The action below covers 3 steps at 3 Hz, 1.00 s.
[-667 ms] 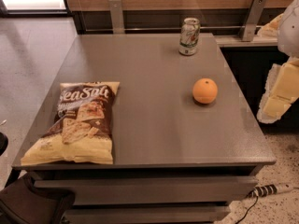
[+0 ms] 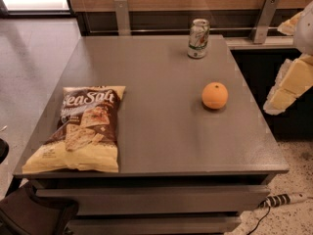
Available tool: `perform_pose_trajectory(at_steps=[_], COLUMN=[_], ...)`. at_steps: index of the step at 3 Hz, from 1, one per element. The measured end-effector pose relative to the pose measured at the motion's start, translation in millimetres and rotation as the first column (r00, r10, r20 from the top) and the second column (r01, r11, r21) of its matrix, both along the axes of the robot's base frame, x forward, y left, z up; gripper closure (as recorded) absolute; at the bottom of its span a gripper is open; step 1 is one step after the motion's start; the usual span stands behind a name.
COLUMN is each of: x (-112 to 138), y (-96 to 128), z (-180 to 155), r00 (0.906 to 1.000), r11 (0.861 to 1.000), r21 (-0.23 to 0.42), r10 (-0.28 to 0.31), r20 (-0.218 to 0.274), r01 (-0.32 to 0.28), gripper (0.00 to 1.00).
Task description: Move 7up can near brown chip bag
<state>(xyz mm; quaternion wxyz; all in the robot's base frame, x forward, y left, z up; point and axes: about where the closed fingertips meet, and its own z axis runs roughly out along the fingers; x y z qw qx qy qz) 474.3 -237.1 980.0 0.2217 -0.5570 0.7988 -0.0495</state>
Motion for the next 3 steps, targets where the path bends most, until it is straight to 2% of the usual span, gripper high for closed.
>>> perform_pose_trajectory(at_steps=[1, 2, 3], x=[39, 89, 147], y=[-26, -37, -31], z=[-9, -34, -32], r00=[0.9881, 0.9612, 0.9149], r11=[0.986, 0.932, 0.841], r21=[0.129, 0.345, 0.540], r10=[-0.117, -0.187, -0.223], r20=[0.100, 0.203, 0.336], r01=[0.103, 0.109, 0.007], gripper=[0.00, 0.00, 0.00])
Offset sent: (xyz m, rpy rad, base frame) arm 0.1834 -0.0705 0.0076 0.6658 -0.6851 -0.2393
